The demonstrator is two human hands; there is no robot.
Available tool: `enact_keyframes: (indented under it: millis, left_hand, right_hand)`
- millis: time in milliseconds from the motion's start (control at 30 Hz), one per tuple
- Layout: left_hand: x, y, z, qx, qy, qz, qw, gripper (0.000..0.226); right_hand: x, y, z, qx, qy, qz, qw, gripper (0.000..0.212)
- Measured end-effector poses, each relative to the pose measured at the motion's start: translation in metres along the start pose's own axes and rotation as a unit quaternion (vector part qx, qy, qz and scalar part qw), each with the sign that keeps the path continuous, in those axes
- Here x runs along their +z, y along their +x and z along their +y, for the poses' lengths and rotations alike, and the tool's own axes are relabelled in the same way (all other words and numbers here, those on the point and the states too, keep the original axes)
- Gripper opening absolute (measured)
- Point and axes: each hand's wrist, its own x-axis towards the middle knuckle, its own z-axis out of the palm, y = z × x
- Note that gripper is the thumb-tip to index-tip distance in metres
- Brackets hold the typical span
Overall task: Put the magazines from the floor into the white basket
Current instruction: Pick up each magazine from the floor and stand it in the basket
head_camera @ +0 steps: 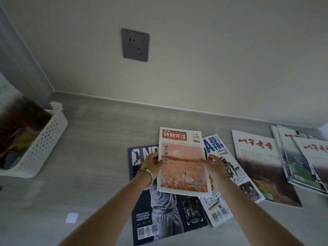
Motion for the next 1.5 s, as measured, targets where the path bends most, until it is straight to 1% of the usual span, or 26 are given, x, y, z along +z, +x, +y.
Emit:
enact_keyframes:
  millis: [67,133,200,300,367,433,500,600,667,767,800,867,967,1100,1233,1333,1400,1433,1500]
  left_hand:
    - [-0.004,-0.001,0.000,-0.012,-0.022,-0.006,1.000,0.031]
    - [-0.009,-0.003,0.000,-0.005,-0.058,-0.017,0.998,0.027]
    - [-0.017,-0.007,0.002,0.017,-0.083,-0.027,0.996,0.024]
    - [-0.035,-0.010,0.011,0.069,-0.088,-0.010,0.994,0.029]
    - [-0.053,-0.011,0.019,0.096,-0.098,0.000,0.991,0.030]
    - [-0.076,-0.014,0.027,0.113,-0.114,0.015,0.987,0.028]
    - [-0.101,-0.018,0.036,0.128,-0.144,0.026,0.981,0.023]
    - [-0.143,-0.029,0.045,0.158,-0.177,0.059,0.970,0.023]
    - [-0.172,-0.039,0.045,0.165,-0.196,0.091,0.962,0.023]
    - [-0.219,-0.057,0.040,0.159,-0.231,0.155,0.947,0.026]
    - [-0.235,-0.064,0.037,0.162,-0.250,0.175,0.939,0.027]
    - [-0.265,-0.080,0.032,0.172,-0.270,0.213,0.923,0.023]
    - [-0.304,-0.104,0.020,0.167,-0.279,0.286,0.901,0.018]
    - [-0.339,-0.123,0.001,0.166,-0.277,0.386,0.864,0.017]
    - [-0.354,-0.126,-0.016,0.160,-0.250,0.474,0.829,0.015]
    - [-0.361,-0.118,-0.028,0.156,-0.262,0.517,0.800,0.014]
    - [-0.364,-0.112,-0.036,0.147,-0.249,0.541,0.789,0.012]
    - [-0.365,-0.110,-0.042,0.137,-0.233,0.556,0.786,0.011]
    - [-0.363,-0.101,-0.057,0.110,-0.183,0.591,0.778,0.011]
  right_hand:
    - [0.002,0.004,0.000,-0.002,-0.019,-0.001,1.000,0.060]
    - [0.004,0.005,-0.002,-0.003,-0.042,-0.007,0.999,0.054]
    - [0.007,0.004,-0.008,-0.004,-0.067,-0.028,0.997,0.049]
    - [0.014,0.005,-0.018,0.021,-0.052,-0.069,0.996,0.045]
    - [0.023,0.004,-0.030,0.022,-0.059,-0.106,0.992,0.042]
    - [0.038,0.003,-0.047,0.008,-0.044,-0.127,0.991,0.039]
    - [0.056,0.002,-0.069,-0.018,0.005,-0.163,0.986,0.039]
    - [0.093,-0.007,-0.107,-0.048,0.037,-0.236,0.970,0.033]
    - [0.123,-0.015,-0.134,-0.077,0.037,-0.272,0.959,0.033]
    - [0.173,-0.032,-0.173,-0.136,0.029,-0.348,0.927,0.039]
    - [0.190,-0.039,-0.186,-0.154,0.026,-0.363,0.919,0.038]
    - [0.226,-0.057,-0.210,-0.196,0.016,-0.387,0.901,0.028]
    - [0.283,-0.084,-0.241,-0.238,0.005,-0.455,0.858,0.020]
    - [0.350,-0.117,-0.269,-0.280,-0.011,-0.531,0.800,0.030]
    - [0.402,-0.128,-0.279,-0.302,-0.036,-0.575,0.759,0.033]
    - [0.436,-0.124,-0.279,-0.310,-0.046,-0.606,0.731,0.035]
    - [0.457,-0.117,-0.275,-0.318,-0.054,-0.618,0.717,0.039]
    - [0.466,-0.114,-0.273,-0.325,-0.059,-0.620,0.712,0.037]
    - [0.484,-0.103,-0.265,-0.337,-0.071,-0.627,0.699,0.025]
